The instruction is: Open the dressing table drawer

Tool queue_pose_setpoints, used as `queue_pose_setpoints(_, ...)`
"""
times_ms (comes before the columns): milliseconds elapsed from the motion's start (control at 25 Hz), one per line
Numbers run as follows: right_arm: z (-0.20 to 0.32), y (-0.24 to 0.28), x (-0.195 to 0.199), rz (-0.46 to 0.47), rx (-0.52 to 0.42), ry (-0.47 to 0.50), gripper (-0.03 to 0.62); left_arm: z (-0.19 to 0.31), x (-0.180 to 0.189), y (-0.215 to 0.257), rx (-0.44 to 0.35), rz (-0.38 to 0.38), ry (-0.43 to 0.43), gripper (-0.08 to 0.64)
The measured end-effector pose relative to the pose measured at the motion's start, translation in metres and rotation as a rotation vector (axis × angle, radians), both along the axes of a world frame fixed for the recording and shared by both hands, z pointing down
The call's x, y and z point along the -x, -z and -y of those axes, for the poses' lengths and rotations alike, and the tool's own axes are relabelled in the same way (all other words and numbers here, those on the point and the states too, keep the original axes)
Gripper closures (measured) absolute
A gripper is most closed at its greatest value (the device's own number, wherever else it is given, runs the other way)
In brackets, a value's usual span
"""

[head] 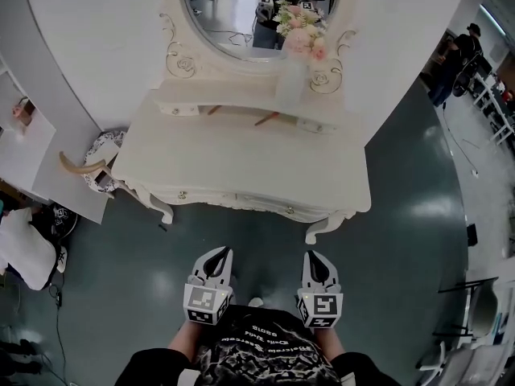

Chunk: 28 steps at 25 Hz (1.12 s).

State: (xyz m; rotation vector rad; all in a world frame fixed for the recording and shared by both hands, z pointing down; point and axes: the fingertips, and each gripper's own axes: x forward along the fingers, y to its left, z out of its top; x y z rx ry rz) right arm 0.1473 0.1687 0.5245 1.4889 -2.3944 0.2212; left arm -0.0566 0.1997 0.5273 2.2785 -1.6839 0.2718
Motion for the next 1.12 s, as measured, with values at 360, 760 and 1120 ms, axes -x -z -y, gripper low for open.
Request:
queue_pose_setpoints(360,0.041,0.002,0.029,-0.012,0.012,-0.056,0.581,0.055,0.033,0.000,-0.002,-0.020,-0.049,0.543)
queue_pose_setpoints(760,0.068,0.001,0.062,-0.003,0.026,-0.157,0.581,0.100,0.064,0.000,0.007,-0.019,-0.156,0.543)
queue_pose_setpoints(1120,0.081,0.000,0.096,0.006,0.026,-0.219,0.581,0.130,0.088,0.004,-0.006,-0.011,-0.251,0.543)
